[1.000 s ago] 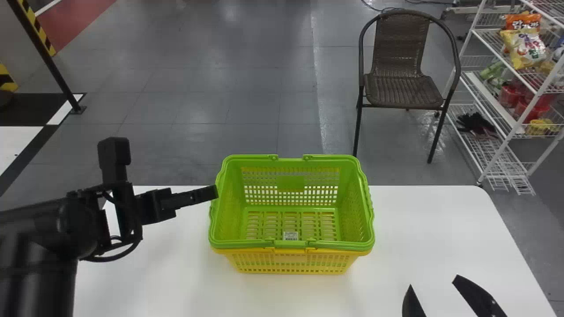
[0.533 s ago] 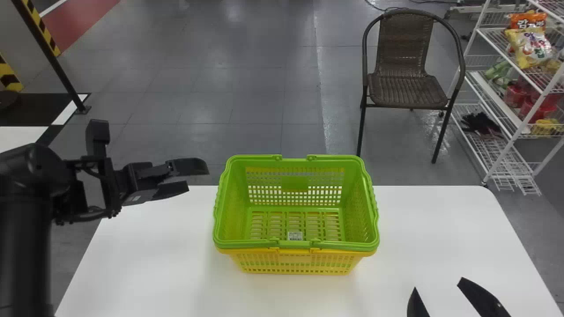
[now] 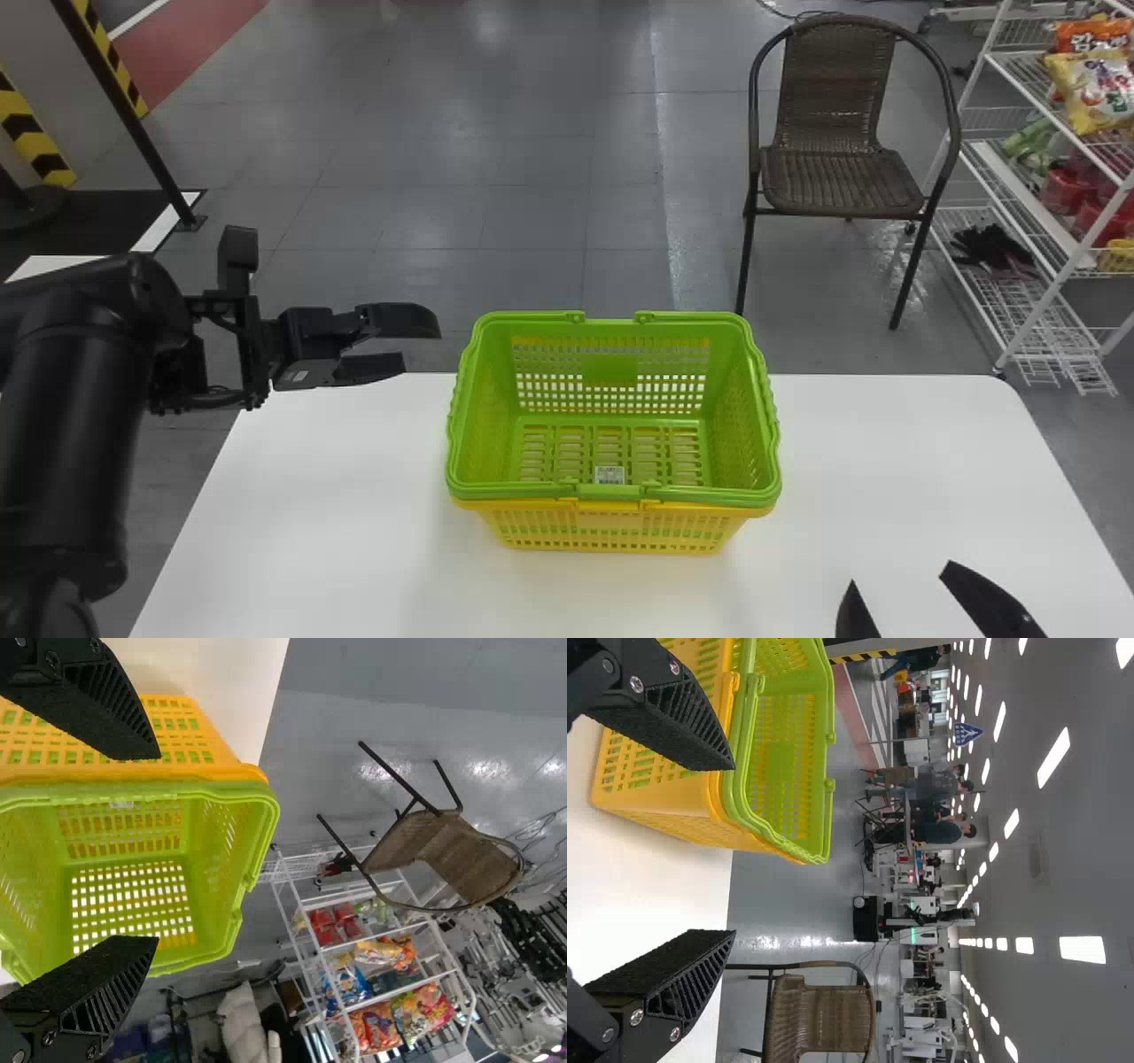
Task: Grasp handle with right gripper to insert into left gripper then lift and swing left to center
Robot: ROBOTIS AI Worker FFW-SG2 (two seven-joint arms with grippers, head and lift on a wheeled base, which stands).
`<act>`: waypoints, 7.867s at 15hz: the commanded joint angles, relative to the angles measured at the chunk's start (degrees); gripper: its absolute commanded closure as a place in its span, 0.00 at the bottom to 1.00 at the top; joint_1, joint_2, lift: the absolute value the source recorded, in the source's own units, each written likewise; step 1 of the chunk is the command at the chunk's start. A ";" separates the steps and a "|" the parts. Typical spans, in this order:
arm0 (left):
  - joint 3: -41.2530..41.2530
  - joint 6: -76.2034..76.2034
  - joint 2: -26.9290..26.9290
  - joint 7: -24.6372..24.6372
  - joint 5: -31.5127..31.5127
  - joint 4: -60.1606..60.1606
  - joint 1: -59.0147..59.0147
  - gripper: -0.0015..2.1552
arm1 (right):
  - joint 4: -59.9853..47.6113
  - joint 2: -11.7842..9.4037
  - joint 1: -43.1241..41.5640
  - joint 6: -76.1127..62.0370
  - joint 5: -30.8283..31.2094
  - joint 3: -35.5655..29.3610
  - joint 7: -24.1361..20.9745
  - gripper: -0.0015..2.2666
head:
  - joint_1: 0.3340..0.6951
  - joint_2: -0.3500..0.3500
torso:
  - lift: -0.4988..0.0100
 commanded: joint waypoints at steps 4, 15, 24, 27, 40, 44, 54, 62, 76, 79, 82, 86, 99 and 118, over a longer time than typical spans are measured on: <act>-4.03 -4.15 -0.42 -1.52 -4.22 3.26 -0.62 0.03 | -0.11 -0.01 0.33 -0.17 0.00 -0.24 0.09 0.07 | 1.00 0.60 | 0.98; -8.60 -3.97 -2.09 -3.81 -5.80 4.57 -0.35 0.03 | -0.11 -0.01 0.33 -0.35 -0.09 -0.41 0.09 0.07 | 1.00 0.54 | 0.98; -8.34 -3.97 -2.27 -5.48 -4.75 4.66 -0.53 0.03 | -0.11 -0.01 0.33 -0.35 -0.09 -0.59 0.09 0.07 | 1.00 0.52 | 0.98; -8.07 -3.80 -2.27 -6.36 -3.60 4.49 -0.71 0.03 | -0.11 -0.01 0.33 -0.17 -0.09 -0.59 0.00 0.07 | 1.00 0.51 | 0.98; -6.75 11.32 -2.62 -11.28 3.25 -1.23 -2.99 0.04 | -0.03 -0.01 -0.19 0.53 -0.35 -1.12 -0.09 0.07 | 1.00 0.45 | 0.98; -7.81 12.38 -4.20 -12.16 3.25 -1.14 -4.57 0.04 | 0.06 0.26 -2.13 1.58 -0.70 -2.87 -0.26 0.06 | 1.00 0.40 | 0.98; -11.94 12.02 -5.34 -14.62 1.85 0.71 -6.86 0.04 | 1.29 0.17 -10.74 11.43 3.51 -5.60 -1.84 0.87 | 1.00 0.28 | 0.98; -12.56 11.67 -5.43 -15.06 1.93 1.41 -6.95 0.05 | 5.25 -1.68 -19.79 19.69 10.72 -1.64 -4.13 0.94 | 1.00 0.28 | 0.98; -11.85 11.85 -6.84 -15.06 3.34 1.15 -6.68 0.05 | 16.94 -1.85 -31.57 24.26 15.29 7.94 -7.47 0.94 | 1.00 0.36 | 0.98; -11.94 11.67 -7.28 -15.06 3.34 1.06 -6.68 0.05 | 17.90 -1.85 -32.54 24.61 15.29 8.64 -8.00 0.94 | 1.00 0.35 | 0.98; -11.85 11.67 -7.28 -15.06 3.43 1.15 -6.68 0.05 | 18.52 -1.85 -33.33 24.61 15.29 9.43 -8.17 0.94 | 1.00 0.35 | 0.98; -11.85 11.50 -7.54 -15.06 3.87 1.32 -6.51 0.05 | 18.87 -1.85 -34.12 25.31 15.29 10.31 -8.61 0.94 | 1.00 0.36 | 0.98; -11.68 11.50 -7.81 -15.06 5.01 1.32 -5.89 0.05 | 12.10 -1.68 -32.71 28.13 14.59 9.87 -9.05 0.94 | 1.00 0.36 | 0.98; -12.03 9.74 -11.32 -14.09 5.18 2.20 -5.98 0.05 | 3.40 1.31 -33.50 35.51 14.50 15.41 -11.51 0.94 | 1.00 0.42 | 0.98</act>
